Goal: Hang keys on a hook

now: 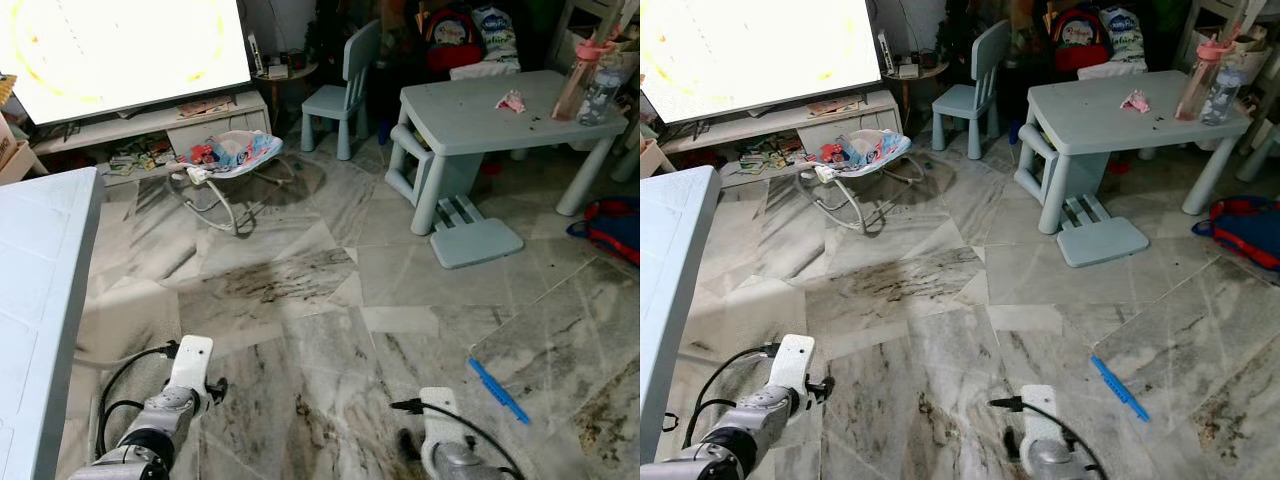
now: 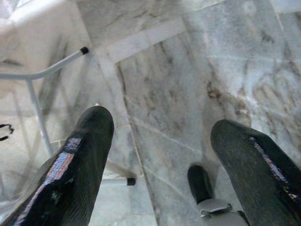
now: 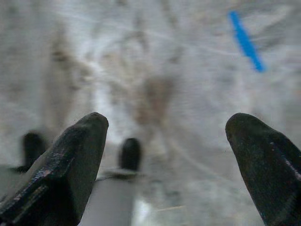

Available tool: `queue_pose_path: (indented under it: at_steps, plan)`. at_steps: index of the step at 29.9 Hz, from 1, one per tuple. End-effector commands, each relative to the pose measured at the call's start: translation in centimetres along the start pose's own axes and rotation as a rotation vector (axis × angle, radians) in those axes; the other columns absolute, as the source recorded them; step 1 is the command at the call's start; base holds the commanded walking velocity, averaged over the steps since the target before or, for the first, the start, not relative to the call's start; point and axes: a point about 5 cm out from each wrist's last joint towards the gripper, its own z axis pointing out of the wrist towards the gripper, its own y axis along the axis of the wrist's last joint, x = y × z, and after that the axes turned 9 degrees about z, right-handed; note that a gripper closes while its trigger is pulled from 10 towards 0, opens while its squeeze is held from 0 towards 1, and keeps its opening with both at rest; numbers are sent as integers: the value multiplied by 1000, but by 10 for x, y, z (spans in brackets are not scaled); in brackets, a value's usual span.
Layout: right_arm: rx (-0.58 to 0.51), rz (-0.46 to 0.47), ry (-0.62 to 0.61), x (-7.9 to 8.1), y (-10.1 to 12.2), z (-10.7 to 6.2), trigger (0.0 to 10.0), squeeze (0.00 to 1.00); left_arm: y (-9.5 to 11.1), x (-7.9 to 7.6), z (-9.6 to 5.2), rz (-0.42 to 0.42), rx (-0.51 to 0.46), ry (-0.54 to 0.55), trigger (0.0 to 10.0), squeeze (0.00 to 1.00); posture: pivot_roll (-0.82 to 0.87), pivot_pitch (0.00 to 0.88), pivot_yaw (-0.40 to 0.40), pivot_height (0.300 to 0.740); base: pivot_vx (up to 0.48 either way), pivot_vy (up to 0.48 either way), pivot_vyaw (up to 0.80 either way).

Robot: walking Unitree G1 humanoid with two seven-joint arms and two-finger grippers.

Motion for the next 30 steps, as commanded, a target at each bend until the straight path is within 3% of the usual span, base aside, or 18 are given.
queue_pose_path:
  at_steps: [1, 12, 14, 17, 24, 25, 27, 29, 30]
  plan:
    - [-2, 1, 18, 6, -2, 0, 10000, 0, 2, 1, 0, 19, 4, -4, 10000, 0, -131, 0, 85, 740, 0, 0, 0]
    - [-4, -21, 13, 2, -1, 0, 10000, 0, 7, -3, 1, -4, -13, -28, 10000, 0, -135, 0, 80, 740, 0, 0, 0]
    - [-44, -46, -22, -4, 8, 0, 10000, 0, 13, 2, 1, -36, -32, 4, 10000, 0, -133, 0, 78, 740, 0, 0, 0]
    - [-102, 28, -45, -14, 31, 1, 10000, 0, 34, 13, 0, -34, -106, 44, 10000, 0, -142, 0, 75, 740, 0, 0, 0]
    - [-229, 20, -38, -25, 71, -2, 10000, 0, 56, 25, -3, -73, -206, 60, 10000, 0, -146, 0, 72, 740, 0, 0, 0]
    - [-289, 37, -44, -29, 90, -4, 10000, 0, 59, 27, -4, -80, -240, 58, 10000, 0, -148, 0, 74, 740, 0, 0, 0]
    - [-338, 63, -43, -32, 106, -7, 10000, 0, 66, 29, -5, -83, -276, 62, 10000, 0, -151, 0, 75, 740, 0, 0, 0]
    - [-436, 85, -19, -34, 136, -14, 10000, 0, 92, 33, -9, -61, -364, 58, 10000, 0, -153, 0, 75, 740, 0, 0, 0]
    - [-436, 85, -19, -34, 136, -14, 10000, 0, 92, 33, -9, -61, -364, 58, 10000, 0, -153, 0, 75, 740, 0, 0, 0]
